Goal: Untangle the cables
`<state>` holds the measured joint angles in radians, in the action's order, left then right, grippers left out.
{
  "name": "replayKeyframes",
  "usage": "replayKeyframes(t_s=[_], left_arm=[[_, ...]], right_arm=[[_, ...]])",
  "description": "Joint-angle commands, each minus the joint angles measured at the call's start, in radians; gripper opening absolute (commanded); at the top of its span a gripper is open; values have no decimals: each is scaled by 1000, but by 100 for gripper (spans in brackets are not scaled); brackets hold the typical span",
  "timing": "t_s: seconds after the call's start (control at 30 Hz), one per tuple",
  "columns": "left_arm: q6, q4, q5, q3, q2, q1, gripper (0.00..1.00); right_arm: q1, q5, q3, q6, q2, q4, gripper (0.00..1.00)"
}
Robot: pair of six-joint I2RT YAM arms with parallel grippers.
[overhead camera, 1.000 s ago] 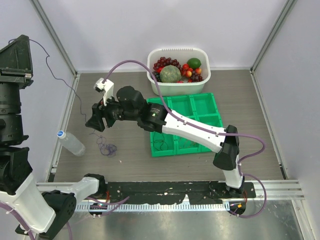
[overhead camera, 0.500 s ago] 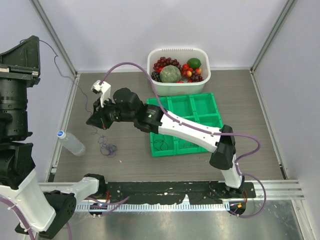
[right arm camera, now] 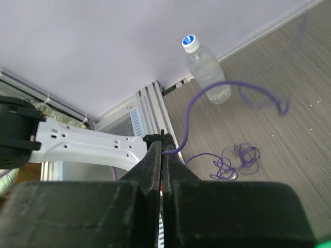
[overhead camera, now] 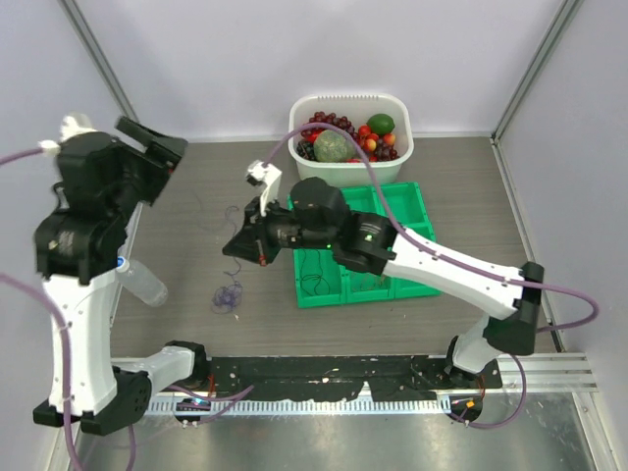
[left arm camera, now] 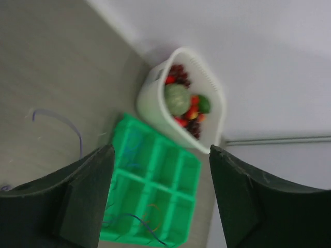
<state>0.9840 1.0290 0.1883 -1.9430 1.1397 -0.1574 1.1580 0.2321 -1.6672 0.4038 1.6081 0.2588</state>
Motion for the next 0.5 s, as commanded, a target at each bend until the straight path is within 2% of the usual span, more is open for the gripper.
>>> replayKeyframes(t_s=[0.0, 0.03, 0.07, 0.1, 0.2, 0.3, 0.47], left_arm=[[21, 138, -49, 220, -37, 33, 82], [30, 135, -62, 274, -55, 36, 85], [31, 123, -75, 320, -69, 36, 98], [31, 118, -93, 364, -84, 36, 100], [27, 92, -176, 494, -122, 36, 100], [6, 8, -317, 631, -201, 36, 99], [-86, -118, -450, 818, -391, 36, 82]], right_arm=[[-27, -68, 55, 104, -86, -87, 1], [-29, -77, 47, 115, -86, -89, 1], [-29, -82, 40, 136, -85, -84, 1], [-27, -92, 24, 148, -83, -79, 1], [-31, -123, 4, 202, -80, -69, 1], [-30, -155, -31, 213, -71, -41, 1], [-34, -209, -77, 239, -57, 17, 1]])
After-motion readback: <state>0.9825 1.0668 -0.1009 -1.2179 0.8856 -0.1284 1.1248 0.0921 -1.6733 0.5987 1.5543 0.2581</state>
